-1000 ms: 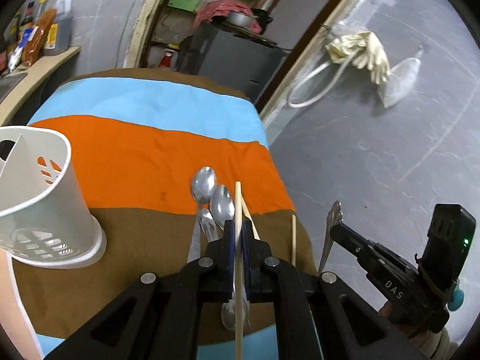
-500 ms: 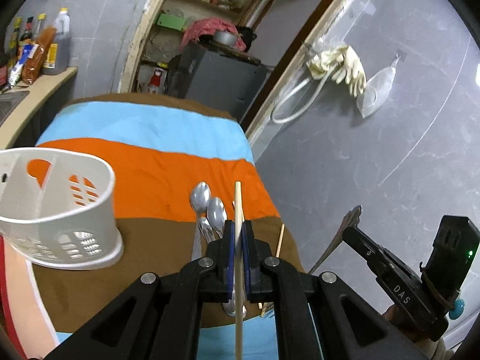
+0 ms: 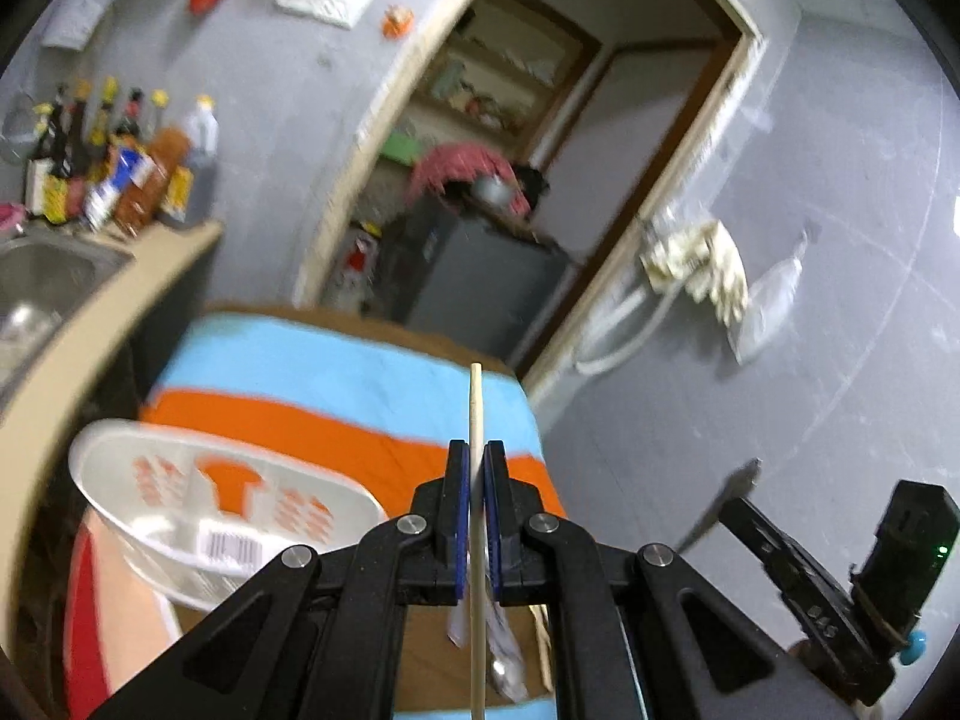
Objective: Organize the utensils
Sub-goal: 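Carry the fork with the right tool over the white caddy, then lower the fork into the caddy and open the right tool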
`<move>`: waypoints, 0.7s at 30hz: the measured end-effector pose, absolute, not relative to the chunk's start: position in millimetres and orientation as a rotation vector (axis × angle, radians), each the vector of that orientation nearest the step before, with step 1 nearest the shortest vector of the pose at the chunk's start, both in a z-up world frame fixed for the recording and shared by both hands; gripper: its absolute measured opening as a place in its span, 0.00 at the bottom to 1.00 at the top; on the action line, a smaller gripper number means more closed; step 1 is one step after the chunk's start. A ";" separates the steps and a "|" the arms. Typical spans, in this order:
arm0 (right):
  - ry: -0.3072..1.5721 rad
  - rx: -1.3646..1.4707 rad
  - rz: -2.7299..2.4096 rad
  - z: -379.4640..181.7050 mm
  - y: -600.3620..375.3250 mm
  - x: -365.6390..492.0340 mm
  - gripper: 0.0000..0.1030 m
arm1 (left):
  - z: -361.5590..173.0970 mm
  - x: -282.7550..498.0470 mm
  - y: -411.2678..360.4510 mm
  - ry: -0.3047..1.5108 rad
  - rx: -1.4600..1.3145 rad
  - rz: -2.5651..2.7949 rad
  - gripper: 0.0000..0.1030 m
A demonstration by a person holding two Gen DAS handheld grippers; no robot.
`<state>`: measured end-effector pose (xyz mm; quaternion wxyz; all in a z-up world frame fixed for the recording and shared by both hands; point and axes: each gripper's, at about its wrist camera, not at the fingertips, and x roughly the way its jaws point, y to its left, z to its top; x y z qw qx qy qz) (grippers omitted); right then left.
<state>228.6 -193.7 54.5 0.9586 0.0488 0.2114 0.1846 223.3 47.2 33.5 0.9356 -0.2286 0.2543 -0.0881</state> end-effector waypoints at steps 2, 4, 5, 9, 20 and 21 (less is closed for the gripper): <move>0.401 0.099 0.407 66.2 -182.6 231.8 0.02 | 41.0 227.2 66.5 0.482 -0.470 -0.137 0.05; 0.375 0.093 0.440 76.0 -171.0 233.7 0.02 | 46.3 231.5 82.2 0.452 -0.481 -0.105 0.05; 0.362 0.089 0.458 80.7 -165.8 234.4 0.02 | 49.9 233.8 94.0 0.422 -0.485 -0.080 0.05; 0.316 0.069 0.521 96.4 -139.9 235.9 0.02 | 57.0 241.1 128.9 0.328 -0.491 -0.006 0.05; 0.297 0.057 0.626 100.7 -75.7 253.8 0.02 | 44.2 264.9 189.4 0.245 -0.457 0.167 0.05; 0.302 0.059 0.628 98.5 -72.0 256.1 0.02 | 39.9 267.5 191.6 0.251 -0.460 0.169 0.05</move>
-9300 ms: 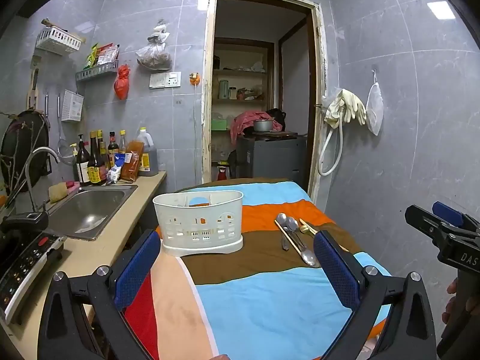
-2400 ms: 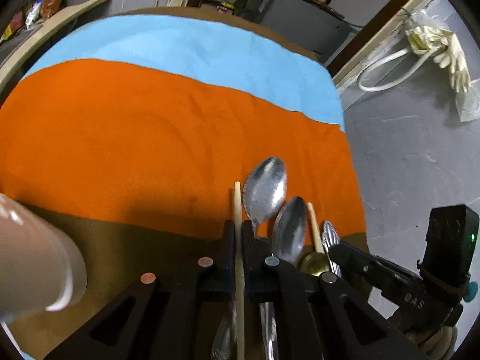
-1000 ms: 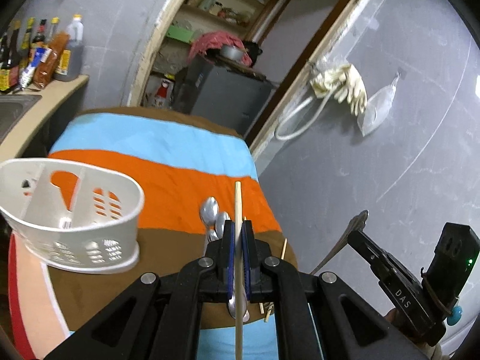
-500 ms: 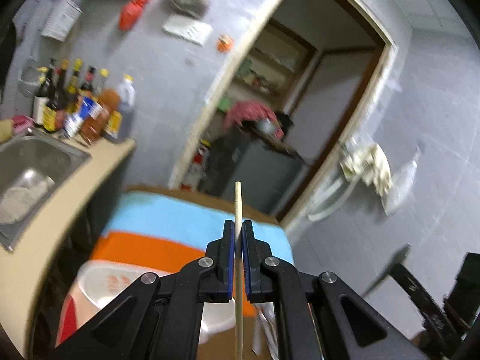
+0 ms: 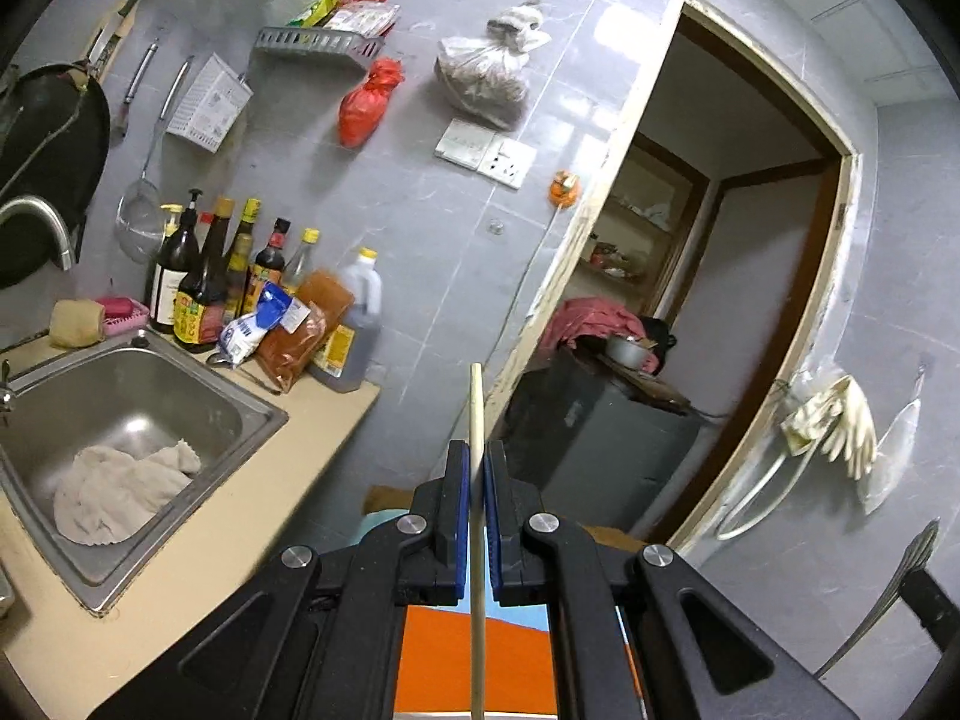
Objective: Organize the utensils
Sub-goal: 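Lower the fork into the caddy and open the right tool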
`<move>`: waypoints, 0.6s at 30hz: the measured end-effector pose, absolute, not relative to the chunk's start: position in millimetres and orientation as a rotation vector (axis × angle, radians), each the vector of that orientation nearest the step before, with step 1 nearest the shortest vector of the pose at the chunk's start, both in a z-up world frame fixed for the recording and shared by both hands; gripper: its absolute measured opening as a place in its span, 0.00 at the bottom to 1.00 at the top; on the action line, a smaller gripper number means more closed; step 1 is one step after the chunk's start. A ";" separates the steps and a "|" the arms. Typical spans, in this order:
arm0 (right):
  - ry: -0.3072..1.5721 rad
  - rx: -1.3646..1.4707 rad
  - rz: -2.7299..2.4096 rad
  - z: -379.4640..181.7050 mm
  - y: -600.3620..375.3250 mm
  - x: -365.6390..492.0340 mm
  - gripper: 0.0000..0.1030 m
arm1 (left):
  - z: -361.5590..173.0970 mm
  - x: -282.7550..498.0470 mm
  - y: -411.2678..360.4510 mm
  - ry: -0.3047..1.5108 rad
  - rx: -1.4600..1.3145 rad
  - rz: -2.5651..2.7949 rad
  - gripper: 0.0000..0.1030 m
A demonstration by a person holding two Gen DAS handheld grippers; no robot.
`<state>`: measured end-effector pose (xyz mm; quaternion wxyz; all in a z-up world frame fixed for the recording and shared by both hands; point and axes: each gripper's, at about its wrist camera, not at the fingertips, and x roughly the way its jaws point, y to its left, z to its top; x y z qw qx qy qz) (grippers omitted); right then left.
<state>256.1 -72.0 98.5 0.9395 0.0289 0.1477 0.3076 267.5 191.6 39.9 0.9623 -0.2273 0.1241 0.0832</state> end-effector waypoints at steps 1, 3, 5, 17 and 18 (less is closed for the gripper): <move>0.310 0.061 0.629 95.5 -67.1 259.6 0.02 | 35.1 270.2 194.9 0.256 -0.467 0.169 0.05; 0.331 0.062 0.626 89.4 -59.2 265.7 0.02 | 25.9 274.0 198.2 0.266 -0.475 0.169 0.05; 0.347 0.058 0.623 83.4 -52.5 270.3 0.02 | 17.8 278.8 200.6 0.280 -0.476 0.168 0.05; 0.471 -0.056 0.613 30.9 -4.7 294.3 0.02 | -18.8 285.0 199.9 0.332 -0.457 0.193 0.05; 0.480 -0.061 0.611 28.2 -2.5 295.5 0.02 | -20.6 283.7 198.6 0.333 -0.454 0.193 0.05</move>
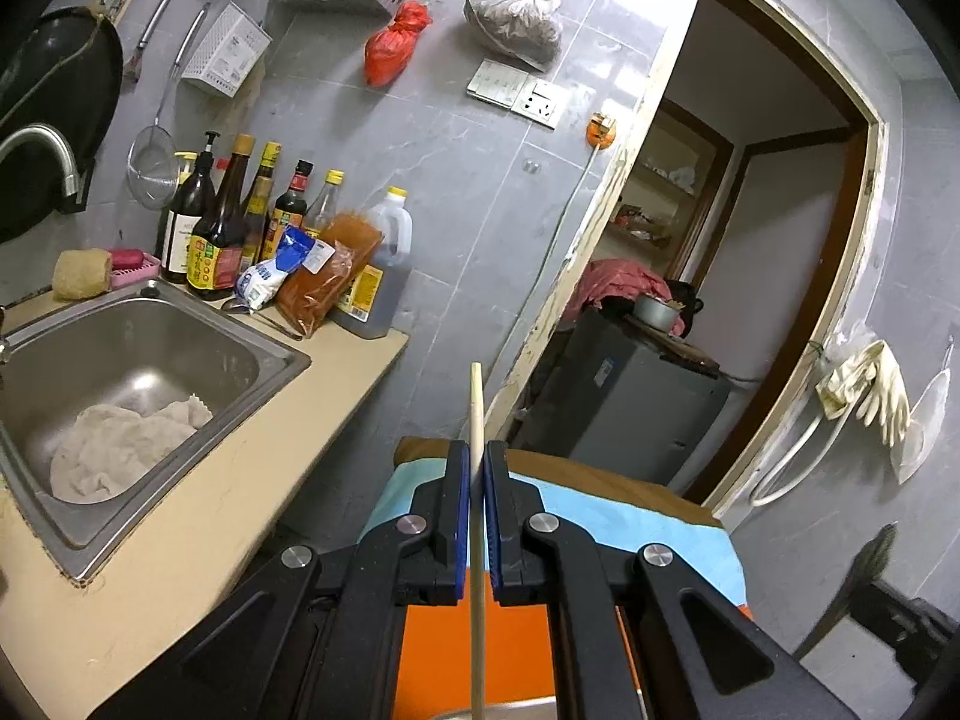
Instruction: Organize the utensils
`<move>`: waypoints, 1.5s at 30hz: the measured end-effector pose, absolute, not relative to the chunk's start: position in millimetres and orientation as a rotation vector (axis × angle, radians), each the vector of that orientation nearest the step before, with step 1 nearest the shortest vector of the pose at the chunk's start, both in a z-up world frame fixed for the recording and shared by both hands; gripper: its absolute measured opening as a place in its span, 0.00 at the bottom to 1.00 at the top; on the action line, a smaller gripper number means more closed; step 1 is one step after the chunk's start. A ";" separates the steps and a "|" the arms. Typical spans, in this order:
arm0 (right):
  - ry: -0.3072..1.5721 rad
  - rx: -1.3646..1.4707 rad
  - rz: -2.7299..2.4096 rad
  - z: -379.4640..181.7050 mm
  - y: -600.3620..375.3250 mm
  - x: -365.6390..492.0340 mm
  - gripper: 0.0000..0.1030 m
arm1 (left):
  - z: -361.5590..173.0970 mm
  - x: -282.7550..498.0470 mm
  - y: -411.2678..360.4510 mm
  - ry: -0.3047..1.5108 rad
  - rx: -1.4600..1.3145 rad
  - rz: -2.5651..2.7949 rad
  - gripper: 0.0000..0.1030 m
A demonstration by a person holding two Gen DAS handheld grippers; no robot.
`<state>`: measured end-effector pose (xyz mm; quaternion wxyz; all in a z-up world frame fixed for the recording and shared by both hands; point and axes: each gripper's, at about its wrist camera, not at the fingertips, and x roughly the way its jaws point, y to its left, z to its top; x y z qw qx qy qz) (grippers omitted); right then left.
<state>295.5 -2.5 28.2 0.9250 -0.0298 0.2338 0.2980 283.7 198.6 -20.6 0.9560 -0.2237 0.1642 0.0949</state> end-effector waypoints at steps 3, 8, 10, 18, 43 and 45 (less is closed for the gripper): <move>0.505 -0.066 0.606 19.9 1.9 299.5 0.02 | -23.1 282.1 194.7 0.340 -0.440 0.194 0.05; 0.536 -0.065 0.588 10.9 1.8 303.8 0.02 | -24.3 279.1 188.1 0.350 -0.409 0.184 0.05; 0.547 -0.059 0.584 7.9 -0.4 305.1 0.02 | -25.5 278.2 188.0 0.362 -0.411 0.181 0.05; 0.606 -0.036 0.597 1.8 -4.8 309.8 0.02 | -30.5 271.7 189.1 0.461 -0.424 0.144 0.11; 0.428 0.109 0.393 59.4 -117.7 279.7 0.66 | 24.8 221.3 112.5 0.360 -0.367 0.053 0.89; 0.377 0.125 0.359 66.2 -135.5 270.0 0.81 | 32.2 216.6 99.6 0.333 -0.351 0.039 0.94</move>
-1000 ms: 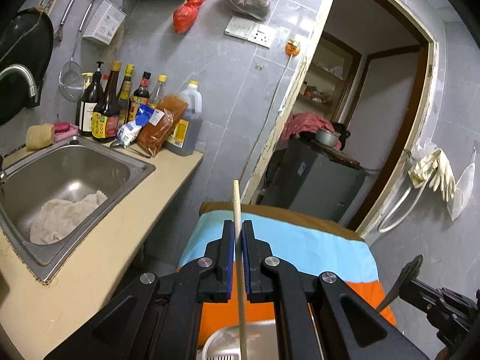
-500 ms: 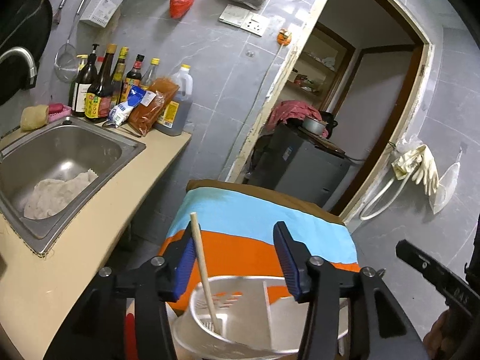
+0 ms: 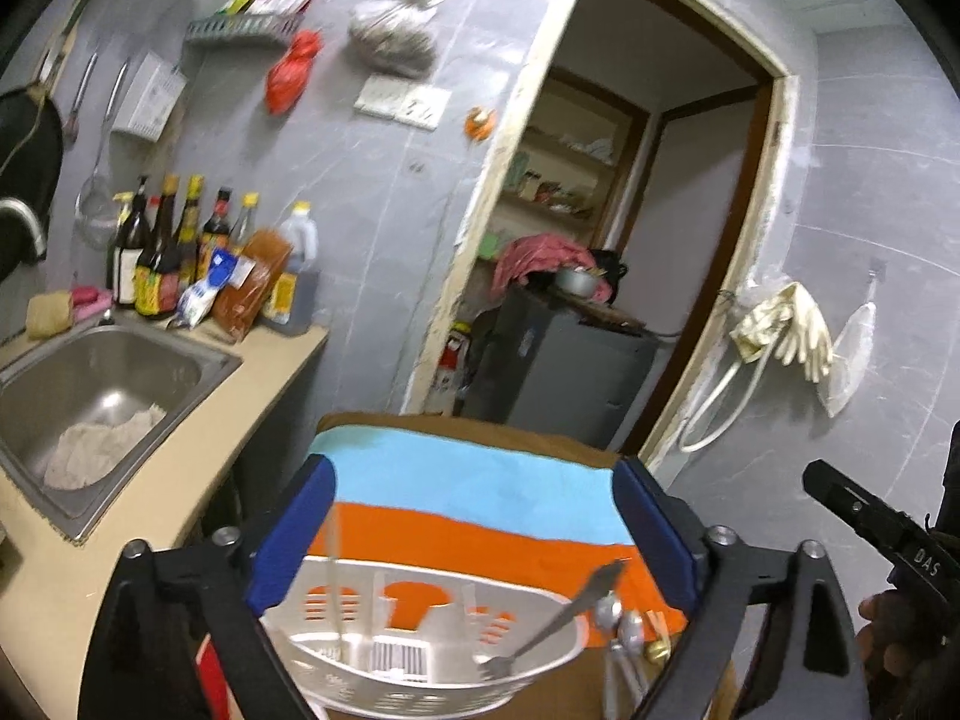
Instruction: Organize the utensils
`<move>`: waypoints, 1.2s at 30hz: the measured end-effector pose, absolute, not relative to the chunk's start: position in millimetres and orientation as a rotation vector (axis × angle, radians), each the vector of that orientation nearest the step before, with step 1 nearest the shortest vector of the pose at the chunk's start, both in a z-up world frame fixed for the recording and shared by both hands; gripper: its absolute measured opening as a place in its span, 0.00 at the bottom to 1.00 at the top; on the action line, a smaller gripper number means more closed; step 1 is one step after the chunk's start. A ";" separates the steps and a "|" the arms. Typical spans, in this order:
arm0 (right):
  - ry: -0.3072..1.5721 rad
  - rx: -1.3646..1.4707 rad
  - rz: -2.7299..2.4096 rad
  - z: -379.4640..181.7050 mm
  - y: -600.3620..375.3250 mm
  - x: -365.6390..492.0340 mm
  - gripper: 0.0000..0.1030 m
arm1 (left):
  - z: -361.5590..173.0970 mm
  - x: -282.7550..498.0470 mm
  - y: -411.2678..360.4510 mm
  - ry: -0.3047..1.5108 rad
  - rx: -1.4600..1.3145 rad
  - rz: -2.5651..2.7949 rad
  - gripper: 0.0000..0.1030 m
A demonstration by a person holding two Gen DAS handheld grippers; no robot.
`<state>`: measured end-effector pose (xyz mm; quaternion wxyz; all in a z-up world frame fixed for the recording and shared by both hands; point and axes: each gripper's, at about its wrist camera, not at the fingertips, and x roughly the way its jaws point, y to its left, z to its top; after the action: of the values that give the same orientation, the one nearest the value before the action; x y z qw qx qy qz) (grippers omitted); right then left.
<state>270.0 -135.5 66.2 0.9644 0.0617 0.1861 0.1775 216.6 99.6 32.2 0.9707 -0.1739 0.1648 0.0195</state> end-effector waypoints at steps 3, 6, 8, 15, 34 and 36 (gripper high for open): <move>0.321 0.134 0.318 75.8 -157.3 257.9 0.89 | 40.5 212.1 81.0 0.303 -0.331 0.027 0.99; 0.271 0.136 0.274 84.3 -177.2 245.4 0.93 | 47.9 208.1 56.7 0.283 -0.298 0.006 0.99; 0.238 0.135 0.247 86.8 -188.8 238.0 0.97 | 51.9 207.6 41.1 0.277 -0.272 -0.013 0.99; 0.191 0.125 0.170 87.9 -225.4 220.0 0.98 | 55.1 207.4 -7.8 0.282 -0.221 -0.086 0.99; 0.392 0.187 0.140 17.4 -310.0 234.1 0.98 | -0.7 223.7 -98.3 0.446 -0.191 -0.104 0.99; 0.429 0.199 0.149 5.9 -317.5 238.8 0.98 | -12.5 226.6 -100.4 0.489 -0.198 -0.097 0.99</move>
<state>238.8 -317.5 5.9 0.9695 0.0983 0.2122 0.0737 226.6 -100.4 -12.5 0.9642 -0.0979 0.2417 -0.0481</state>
